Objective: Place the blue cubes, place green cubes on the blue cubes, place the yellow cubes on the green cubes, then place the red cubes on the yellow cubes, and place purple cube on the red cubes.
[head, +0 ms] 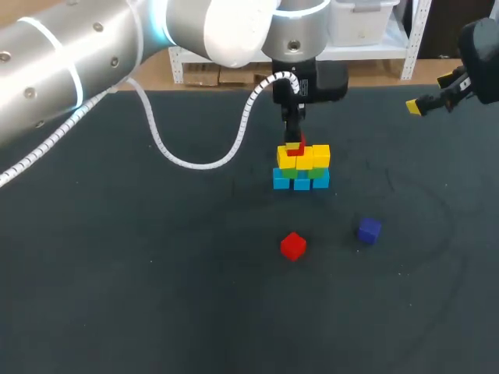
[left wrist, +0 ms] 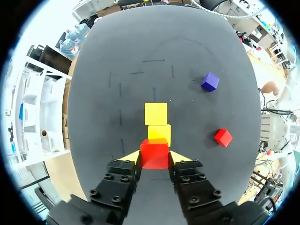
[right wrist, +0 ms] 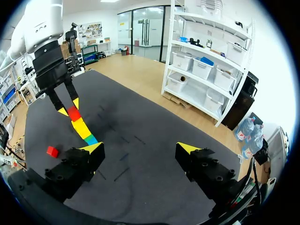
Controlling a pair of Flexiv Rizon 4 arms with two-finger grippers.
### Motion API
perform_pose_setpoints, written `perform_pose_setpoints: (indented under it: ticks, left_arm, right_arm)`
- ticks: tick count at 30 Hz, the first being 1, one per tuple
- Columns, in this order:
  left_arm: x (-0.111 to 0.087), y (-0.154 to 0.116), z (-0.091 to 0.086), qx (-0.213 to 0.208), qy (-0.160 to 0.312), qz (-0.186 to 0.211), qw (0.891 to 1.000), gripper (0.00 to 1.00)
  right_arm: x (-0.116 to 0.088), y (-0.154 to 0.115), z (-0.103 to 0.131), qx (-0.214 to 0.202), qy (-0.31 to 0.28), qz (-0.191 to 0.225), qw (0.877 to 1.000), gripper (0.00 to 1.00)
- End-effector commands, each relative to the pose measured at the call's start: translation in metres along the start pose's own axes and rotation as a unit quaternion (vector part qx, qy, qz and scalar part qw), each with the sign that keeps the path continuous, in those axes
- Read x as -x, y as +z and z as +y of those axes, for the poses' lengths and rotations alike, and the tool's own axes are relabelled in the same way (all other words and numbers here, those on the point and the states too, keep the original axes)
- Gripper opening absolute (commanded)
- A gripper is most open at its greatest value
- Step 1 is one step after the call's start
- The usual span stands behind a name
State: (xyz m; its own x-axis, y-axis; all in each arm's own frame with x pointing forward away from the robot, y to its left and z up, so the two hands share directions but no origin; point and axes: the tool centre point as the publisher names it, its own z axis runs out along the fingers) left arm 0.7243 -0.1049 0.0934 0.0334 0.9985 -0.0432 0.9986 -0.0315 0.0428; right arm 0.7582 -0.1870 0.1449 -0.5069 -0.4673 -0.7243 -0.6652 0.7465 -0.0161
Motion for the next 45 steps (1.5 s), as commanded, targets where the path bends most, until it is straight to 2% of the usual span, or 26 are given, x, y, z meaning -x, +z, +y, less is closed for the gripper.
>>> perform_pose_setpoints:
  ticks: [1,5,7,8,10,16,21,32,35,40,45]
  left_arm:
    - [-0.001,0.0,0.0,-0.001,0.001,-0.002,1.0,0.29]
    - [0.0,-0.001,0.0,-0.001,0.001,-0.005,1.0,0.41]
    - [0.0,-0.001,0.0,-0.001,0.001,-0.007,1.0,0.54]
    - [0.0,-0.001,0.0,0.0,0.0,-0.007,1.0,0.79]
    - [0.0,-0.002,0.0,0.004,-0.002,-0.006,1.0,1.0]
    - [-0.004,-0.006,0.001,0.009,-0.007,-0.009,1.0,1.0]
    - [-0.015,-0.025,-0.004,0.05,-0.016,-0.002,0.999,1.0]
    - [-0.057,-0.082,-0.022,0.102,-0.073,-0.064,0.99,1.0]
    - [-0.071,-0.102,-0.023,0.135,-0.099,-0.096,0.981,1.0]
    - [-0.094,-0.131,-0.028,0.192,-0.137,-0.127,0.964,1.0]
    - [-0.114,-0.155,-0.036,0.253,-0.177,-0.154,0.939,1.0]
  right_arm:
    - [0.0,0.0,-0.001,0.002,0.0,-0.001,1.0,1.0]
    - [0.0,0.0,-0.001,0.002,0.0,-0.001,1.0,1.0]
    - [0.0,0.0,-0.001,0.002,0.0,-0.001,1.0,1.0]
    - [0.0,0.0,-0.001,0.002,0.0,-0.001,1.0,1.0]
    - [0.0,0.0,-0.001,0.002,0.0,-0.001,1.0,1.0]
    - [0.0,0.0,-0.001,0.002,0.0,-0.001,1.0,1.0]
    - [0.0,0.0,-0.001,0.002,0.0,-0.001,1.0,1.0]
    - [0.0,0.0,-0.001,0.002,0.0,-0.001,1.0,1.0]
    - [0.0,0.0,-0.001,0.002,0.0,-0.001,1.0,1.0]
    - [0.0,0.0,-0.001,0.002,0.0,-0.001,1.0,1.0]
    - [0.0,0.0,-0.001,0.002,0.0,-0.001,1.0,1.0]
